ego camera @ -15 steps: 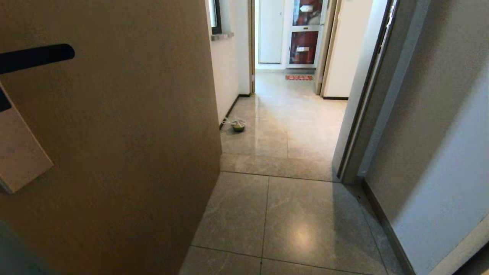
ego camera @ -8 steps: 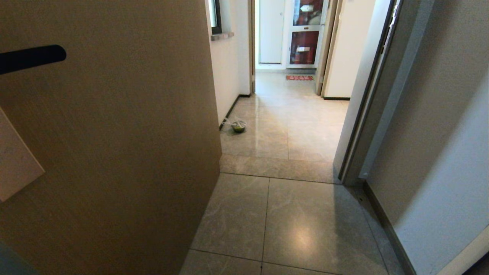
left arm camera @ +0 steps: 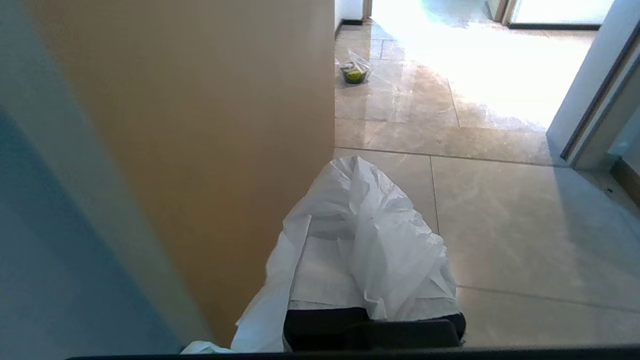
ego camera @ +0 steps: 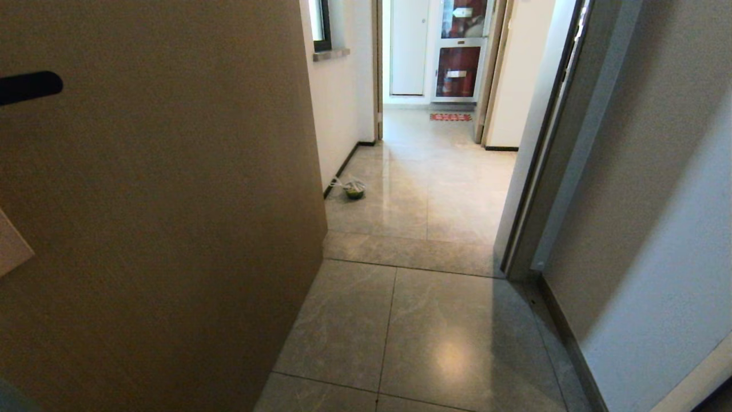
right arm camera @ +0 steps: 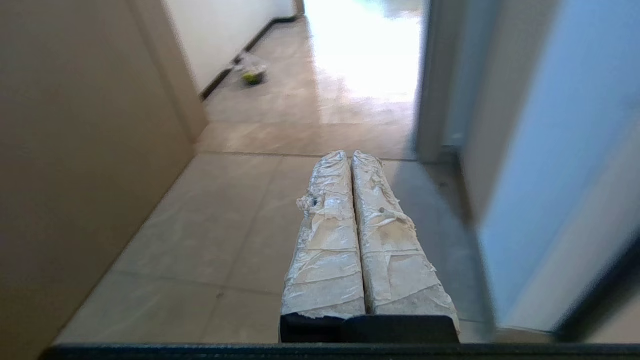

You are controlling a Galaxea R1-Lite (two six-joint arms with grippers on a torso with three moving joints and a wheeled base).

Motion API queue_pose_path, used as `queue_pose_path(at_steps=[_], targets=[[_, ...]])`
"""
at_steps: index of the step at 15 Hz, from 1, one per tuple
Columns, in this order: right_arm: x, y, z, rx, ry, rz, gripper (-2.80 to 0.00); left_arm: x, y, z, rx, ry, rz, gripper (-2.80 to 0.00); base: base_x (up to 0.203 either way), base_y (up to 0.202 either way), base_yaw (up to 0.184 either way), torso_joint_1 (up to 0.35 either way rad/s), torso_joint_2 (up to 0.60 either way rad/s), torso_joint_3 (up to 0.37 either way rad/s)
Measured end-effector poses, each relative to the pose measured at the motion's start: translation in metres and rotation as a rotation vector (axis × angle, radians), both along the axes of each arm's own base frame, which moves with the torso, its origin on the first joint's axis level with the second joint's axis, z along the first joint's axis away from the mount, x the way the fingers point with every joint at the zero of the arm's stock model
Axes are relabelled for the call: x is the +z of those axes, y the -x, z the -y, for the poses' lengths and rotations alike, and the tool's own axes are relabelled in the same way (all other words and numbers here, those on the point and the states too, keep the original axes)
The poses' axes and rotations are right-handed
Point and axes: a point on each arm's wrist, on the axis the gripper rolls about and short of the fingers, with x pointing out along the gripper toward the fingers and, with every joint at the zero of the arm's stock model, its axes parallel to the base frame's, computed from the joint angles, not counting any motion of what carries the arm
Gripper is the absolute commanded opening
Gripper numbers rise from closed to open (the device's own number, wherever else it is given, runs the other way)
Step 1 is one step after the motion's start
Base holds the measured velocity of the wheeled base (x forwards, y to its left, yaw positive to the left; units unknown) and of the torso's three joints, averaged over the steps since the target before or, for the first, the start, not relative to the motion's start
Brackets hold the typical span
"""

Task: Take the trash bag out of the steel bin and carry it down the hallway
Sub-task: Put the trash bag at the door

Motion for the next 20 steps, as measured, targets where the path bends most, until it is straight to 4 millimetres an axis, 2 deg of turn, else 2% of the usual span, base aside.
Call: queue_pose_path(at_steps=[11,17,20], targets=[[0.0,0.0,0.0,0.0,0.0,0.0,-2.8,-0.0001,0.0,0.0,0.001,0.003,0.0,-2.8,0.0,-0.19,-0.001,0.001,0.0,0.002],[0.0,0.0,0.0,-0.001,0.0,0.0,-2.8,-0.0001,-0.0001,0.0,0.001,0.003,0.0,-2.8,0.0,-0.016,0.0,0.0,0.0,0.0],[0.0,0.0,0.0,-0.001,0.0,0.0,-2.8,-0.0001,-0.0001,0.0,0.0,0.001,0.001,-2.8,0.178,0.0,0.002,0.005,0.01,0.005]])
